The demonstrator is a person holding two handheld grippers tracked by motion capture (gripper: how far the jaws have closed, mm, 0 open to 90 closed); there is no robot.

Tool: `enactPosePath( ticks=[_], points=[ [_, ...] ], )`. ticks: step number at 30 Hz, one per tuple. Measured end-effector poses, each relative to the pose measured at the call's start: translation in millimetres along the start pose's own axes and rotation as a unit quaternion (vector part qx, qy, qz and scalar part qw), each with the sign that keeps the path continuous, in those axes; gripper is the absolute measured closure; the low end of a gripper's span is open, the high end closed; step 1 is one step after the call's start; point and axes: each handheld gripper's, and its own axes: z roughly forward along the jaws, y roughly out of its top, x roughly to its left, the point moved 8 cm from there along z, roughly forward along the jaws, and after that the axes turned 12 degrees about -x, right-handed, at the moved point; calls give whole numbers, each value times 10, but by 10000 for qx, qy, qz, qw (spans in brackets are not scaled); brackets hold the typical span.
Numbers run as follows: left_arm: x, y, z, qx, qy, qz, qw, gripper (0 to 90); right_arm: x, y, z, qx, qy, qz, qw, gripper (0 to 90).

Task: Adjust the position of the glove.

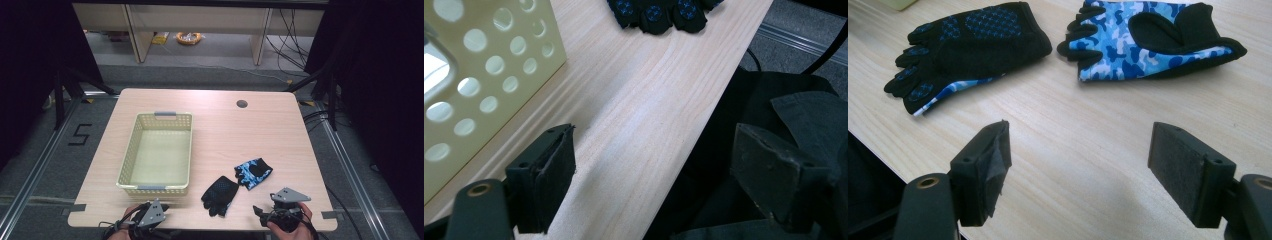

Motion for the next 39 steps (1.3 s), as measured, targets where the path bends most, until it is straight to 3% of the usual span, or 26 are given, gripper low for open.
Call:
enactPosePath(
  ticks=[4, 5, 7, 9, 11, 12, 13, 14, 18, 20, 21, 22, 27, 28, 30, 32, 33, 35, 39],
  points=[
    [-5, 2, 3, -8, -23, -24, 10000, 175, -2, -5, 4, 5, 6, -99, 10000, 288],
    [-5, 3, 3, -14, -22, -26, 10000, 175, 25, -12, 9, 47, 69, -1, 10000, 292],
    [4, 6, 0, -37, 34, 33, 10000, 175, 21, -1, 9, 14, 34, -40, 10000, 309],
    [-4, -1, 8, -3, -5, -12, 10000, 175, 38, 18, 17, -47, 152, -71, 9998, 339],
    [3, 10, 8, -26, 12, 113, 9999, 176, 38, 27, 19, -56, 176, -134, 9997, 351],
    [-17, 5, 14, -29, 12, 21, 10000, 176, 34, 36, 26, -95, 188, -214, 9995, 369],
    [-12, 2, 18, -4, 9, 85, 10000, 177, 64, 40, 25, -49, 264, -107, 9996, 377],
    [-32, 8, 28, -36, -33, -5, 10000, 178, 55, 59, 44, -147, 269, -222, 9993, 382],
    [-64, 56, 57, -196, -44, -54, 9998, 215, 68, 146, 73, -231, 352, -352, 9985, 422],
    [-87, 83, 80, -230, -143, -58, 9996, 250, 63, 241, 101, -311, 383, -322, 9983, 429],
    [-118, 106, 110, -317, -180, -201, 9991, 250, 63, 241, 101, -311, 383, -322, 9983, 429],
    [-120, 122, 119, -312, -168, -137, 9993, 256, 71, 270, 110, -312, 366, -309, 9984, 451],
    [-175, 259, 246, -470, -213, -92, 9986, 318, 127, 452, 259, -363, 516, -683, 9957, 530],
    [-172, 281, 266, -431, -234, 56, 9988, 354, 157, 520, 345, -338, 577, -736, 9950, 580],
    [-215, 343, 325, -476, -259, 95, 9985, 367, 168, 548, 382, -299, 640, -767, 9946, 594],
    [-252, 409, 384, -518, -346, 169, 9979, 394, 193, 604, 462, -278, 721, -736, 9943, 617],
    [-273, 431, 415, -516, -352, 101, 9980, 398, 205, 626, 509, -273, 765, -720, 9941, 622],
    [-284, 477, 476, -503, -426, 211, 9976, 406, 213, 658, 602, -272, 813, -697, 9939, 624],
    [-306, 515, 617, -376, -396, 199, 9983, 433, 238, 651, 771, -55, 905, -517, 9945, 629]
  ],
)
